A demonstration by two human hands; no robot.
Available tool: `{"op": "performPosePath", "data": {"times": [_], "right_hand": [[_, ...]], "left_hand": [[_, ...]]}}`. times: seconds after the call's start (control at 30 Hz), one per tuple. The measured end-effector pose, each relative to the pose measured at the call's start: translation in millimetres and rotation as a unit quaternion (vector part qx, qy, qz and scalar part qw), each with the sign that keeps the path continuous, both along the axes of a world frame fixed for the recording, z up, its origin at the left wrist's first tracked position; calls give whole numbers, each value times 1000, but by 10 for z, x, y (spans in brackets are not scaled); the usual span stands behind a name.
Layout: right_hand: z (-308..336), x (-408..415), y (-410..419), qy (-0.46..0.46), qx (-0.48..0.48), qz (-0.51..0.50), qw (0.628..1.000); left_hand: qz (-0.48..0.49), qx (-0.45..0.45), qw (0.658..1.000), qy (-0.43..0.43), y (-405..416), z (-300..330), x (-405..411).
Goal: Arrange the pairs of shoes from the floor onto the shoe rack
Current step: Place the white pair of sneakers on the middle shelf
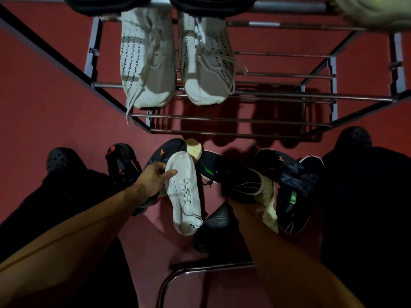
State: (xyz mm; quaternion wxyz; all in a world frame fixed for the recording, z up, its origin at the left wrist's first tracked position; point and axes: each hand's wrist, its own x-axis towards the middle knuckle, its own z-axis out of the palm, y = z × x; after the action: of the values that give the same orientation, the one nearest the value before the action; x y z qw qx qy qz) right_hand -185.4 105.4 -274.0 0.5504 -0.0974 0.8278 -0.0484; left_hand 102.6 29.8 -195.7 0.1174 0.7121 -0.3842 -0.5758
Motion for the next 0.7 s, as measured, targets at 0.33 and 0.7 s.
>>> {"op": "performPosePath", "data": {"times": [0.33,0.7], "right_hand": [[222,128,16,-69,-48,-119,989],[664,71,-190,-252,-58,-27,965]], "left_hand": [[63,-15,998,25,-86,92,162],[-18,-107,989,-98,-249,506,494]]}}
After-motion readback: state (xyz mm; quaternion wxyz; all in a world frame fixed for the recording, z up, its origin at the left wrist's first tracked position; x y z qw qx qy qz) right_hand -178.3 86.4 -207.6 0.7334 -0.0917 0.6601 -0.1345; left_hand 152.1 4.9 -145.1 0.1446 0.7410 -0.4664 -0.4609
